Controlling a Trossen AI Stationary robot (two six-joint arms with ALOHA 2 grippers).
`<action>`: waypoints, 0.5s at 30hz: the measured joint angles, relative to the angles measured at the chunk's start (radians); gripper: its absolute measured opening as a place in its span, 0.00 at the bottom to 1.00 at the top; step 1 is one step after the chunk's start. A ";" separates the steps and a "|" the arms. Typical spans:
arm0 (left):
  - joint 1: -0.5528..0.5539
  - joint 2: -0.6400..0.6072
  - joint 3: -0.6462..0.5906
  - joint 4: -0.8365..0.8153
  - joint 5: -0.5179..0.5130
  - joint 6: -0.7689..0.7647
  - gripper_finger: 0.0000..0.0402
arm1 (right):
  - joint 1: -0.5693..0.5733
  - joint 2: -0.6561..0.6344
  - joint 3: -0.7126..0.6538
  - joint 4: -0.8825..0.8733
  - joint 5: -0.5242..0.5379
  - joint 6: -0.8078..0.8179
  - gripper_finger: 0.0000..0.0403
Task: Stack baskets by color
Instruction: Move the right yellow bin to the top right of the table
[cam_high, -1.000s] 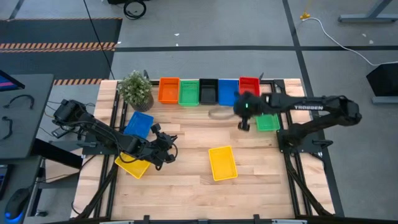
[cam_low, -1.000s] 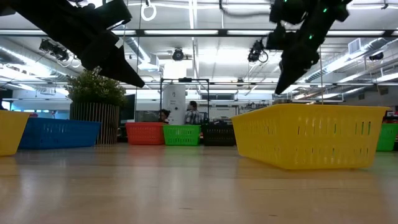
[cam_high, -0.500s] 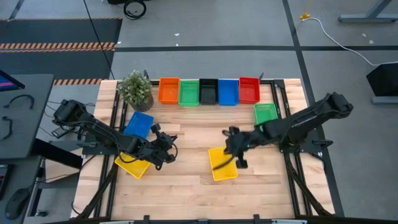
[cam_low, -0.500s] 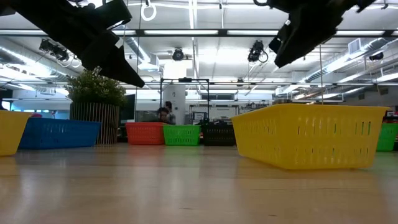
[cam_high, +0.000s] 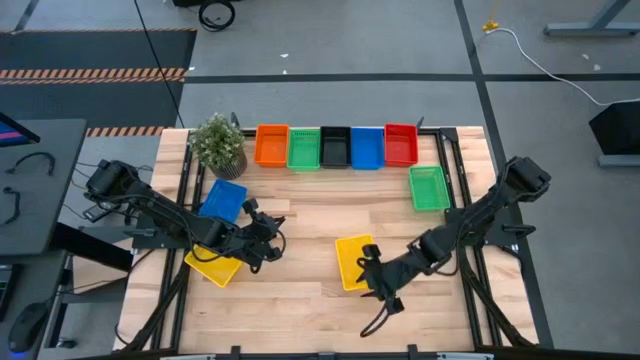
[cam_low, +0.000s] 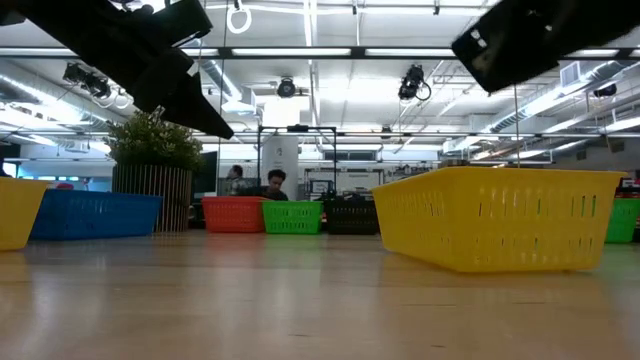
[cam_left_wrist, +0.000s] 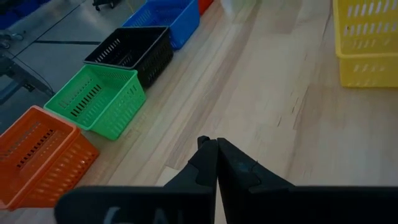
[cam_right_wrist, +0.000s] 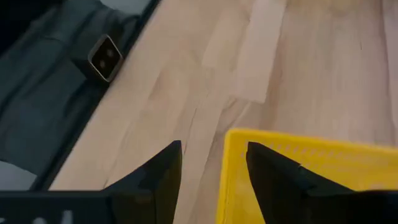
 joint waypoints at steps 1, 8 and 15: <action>0.000 0.000 0.000 0.000 0.000 0.000 0.03 | 0.012 0.011 0.000 0.000 0.013 0.014 0.47; 0.000 0.000 0.000 0.002 -0.005 0.027 0.05 | 0.055 0.094 0.000 -0.022 0.018 0.031 0.46; 0.000 0.000 0.000 0.002 -0.045 0.036 0.03 | 0.056 0.138 0.000 -0.049 0.042 0.012 0.46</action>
